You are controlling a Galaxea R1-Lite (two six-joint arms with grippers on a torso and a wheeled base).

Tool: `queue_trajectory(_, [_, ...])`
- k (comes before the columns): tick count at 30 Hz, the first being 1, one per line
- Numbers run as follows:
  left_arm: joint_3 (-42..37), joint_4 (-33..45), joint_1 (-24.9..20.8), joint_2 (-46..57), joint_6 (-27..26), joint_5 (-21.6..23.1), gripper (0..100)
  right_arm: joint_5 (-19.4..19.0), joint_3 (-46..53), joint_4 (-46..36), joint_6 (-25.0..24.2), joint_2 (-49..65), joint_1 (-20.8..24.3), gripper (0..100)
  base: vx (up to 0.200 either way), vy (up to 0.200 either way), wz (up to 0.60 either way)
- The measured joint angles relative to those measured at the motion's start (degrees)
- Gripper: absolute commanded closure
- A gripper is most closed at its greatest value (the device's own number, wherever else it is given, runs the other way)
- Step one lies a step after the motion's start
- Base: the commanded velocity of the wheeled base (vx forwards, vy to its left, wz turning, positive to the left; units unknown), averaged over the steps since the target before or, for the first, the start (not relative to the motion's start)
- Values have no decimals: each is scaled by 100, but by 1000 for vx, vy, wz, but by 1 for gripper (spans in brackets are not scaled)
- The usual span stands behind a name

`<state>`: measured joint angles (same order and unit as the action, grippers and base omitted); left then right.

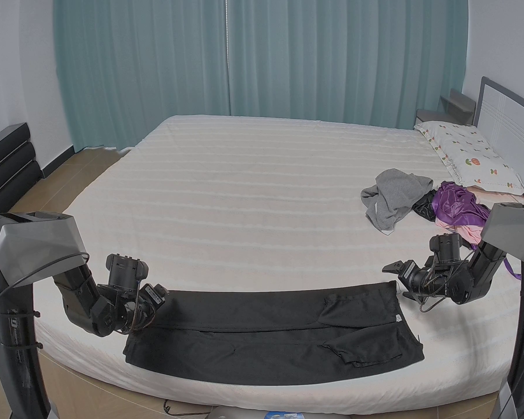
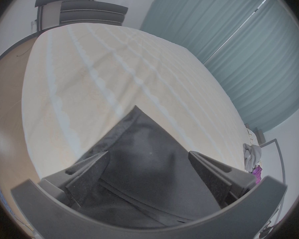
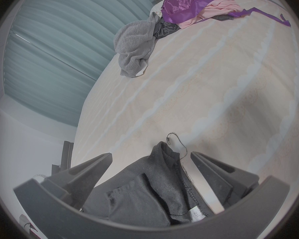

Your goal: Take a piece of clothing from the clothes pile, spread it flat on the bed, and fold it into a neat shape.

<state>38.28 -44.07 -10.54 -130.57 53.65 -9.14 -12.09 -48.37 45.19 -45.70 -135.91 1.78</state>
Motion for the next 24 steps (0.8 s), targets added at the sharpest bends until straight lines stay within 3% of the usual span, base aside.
queue_trajectory(13, [-367,-7,492,222,-94,89,0,-9,4,7,-4,9,-5,0,0,0,0])
queue_trajectory(24, [-1179,-372,1101,1029,-91,1295,0,-73,4,10,-15,20,-22,0,0,0,0])
